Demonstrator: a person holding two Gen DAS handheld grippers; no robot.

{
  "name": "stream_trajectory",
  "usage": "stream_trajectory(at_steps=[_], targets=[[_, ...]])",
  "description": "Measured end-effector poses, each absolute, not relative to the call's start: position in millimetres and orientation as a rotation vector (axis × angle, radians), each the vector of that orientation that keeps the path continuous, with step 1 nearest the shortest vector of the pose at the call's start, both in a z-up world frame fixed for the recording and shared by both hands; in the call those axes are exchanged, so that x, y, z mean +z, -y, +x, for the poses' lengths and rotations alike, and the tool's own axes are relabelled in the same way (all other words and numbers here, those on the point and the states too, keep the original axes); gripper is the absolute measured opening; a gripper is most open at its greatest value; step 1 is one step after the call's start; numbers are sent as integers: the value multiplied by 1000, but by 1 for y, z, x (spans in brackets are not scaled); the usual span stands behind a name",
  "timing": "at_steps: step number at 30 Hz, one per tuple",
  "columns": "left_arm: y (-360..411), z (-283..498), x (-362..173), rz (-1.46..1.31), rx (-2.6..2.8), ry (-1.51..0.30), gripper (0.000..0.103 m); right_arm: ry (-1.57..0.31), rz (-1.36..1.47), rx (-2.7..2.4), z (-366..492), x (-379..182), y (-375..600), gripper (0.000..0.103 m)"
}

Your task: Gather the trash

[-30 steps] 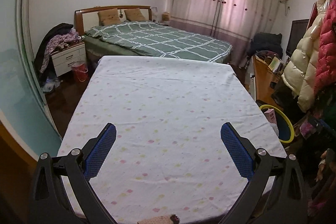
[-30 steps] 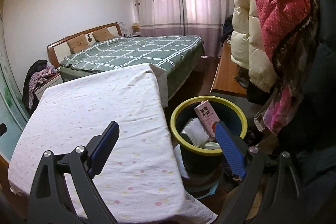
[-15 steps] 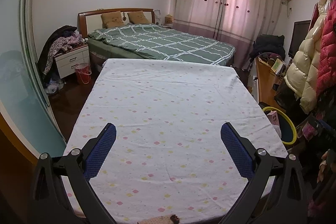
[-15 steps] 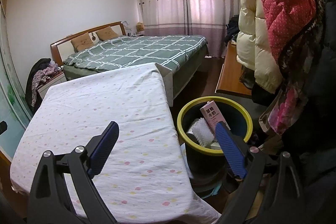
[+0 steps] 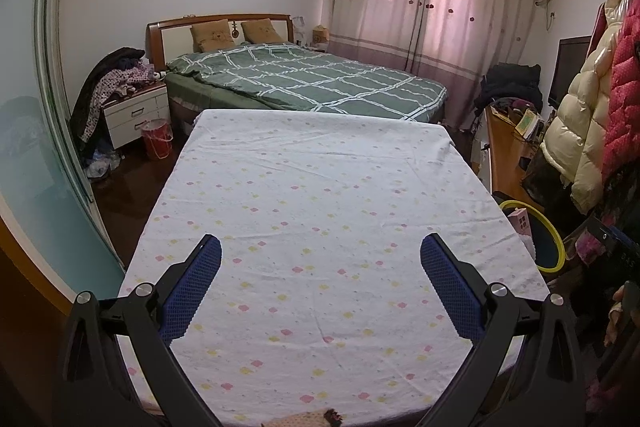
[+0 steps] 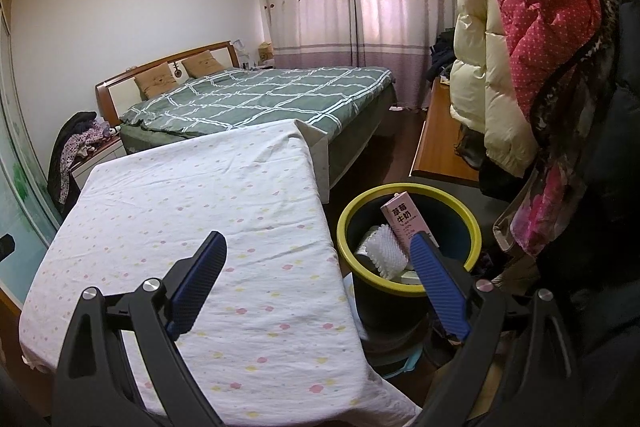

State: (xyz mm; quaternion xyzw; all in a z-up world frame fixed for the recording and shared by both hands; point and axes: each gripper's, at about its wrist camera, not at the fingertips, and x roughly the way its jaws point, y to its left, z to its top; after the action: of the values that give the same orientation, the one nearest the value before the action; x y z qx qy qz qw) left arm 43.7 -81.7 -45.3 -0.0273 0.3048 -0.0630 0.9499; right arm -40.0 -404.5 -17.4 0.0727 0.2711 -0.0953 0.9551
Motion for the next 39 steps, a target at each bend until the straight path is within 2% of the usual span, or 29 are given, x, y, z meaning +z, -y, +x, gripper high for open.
stream_trajectory(at_steps=[39], targets=[[80,49,-51,-53,-152,-629,98,-554,146,-190,-37,-19,401,89]])
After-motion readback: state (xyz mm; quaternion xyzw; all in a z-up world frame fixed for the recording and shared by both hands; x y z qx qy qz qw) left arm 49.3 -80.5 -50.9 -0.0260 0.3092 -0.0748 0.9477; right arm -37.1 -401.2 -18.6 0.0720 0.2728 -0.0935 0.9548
